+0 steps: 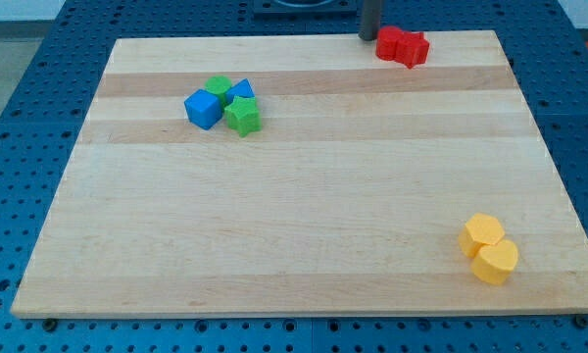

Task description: Push the red blocks to the center right

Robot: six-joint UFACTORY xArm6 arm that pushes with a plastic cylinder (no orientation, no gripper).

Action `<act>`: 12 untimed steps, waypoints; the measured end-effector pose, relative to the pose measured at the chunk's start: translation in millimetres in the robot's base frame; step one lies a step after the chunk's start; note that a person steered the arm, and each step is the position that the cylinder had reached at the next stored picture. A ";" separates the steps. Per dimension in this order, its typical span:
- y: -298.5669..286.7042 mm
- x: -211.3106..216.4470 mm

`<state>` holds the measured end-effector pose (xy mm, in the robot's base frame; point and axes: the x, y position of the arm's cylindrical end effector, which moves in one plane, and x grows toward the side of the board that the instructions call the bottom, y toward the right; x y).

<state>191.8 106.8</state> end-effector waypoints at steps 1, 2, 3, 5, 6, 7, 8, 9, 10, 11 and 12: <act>24.4 1.4; 45.5 9.1; 61.2 25.0; 85.3 52.6; 92.8 81.3; 99.8 113.1; 106.0 146.7; 112.6 174.0; 120.2 197.4; 147.8 148.3; 153.9 71.9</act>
<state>263.8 260.7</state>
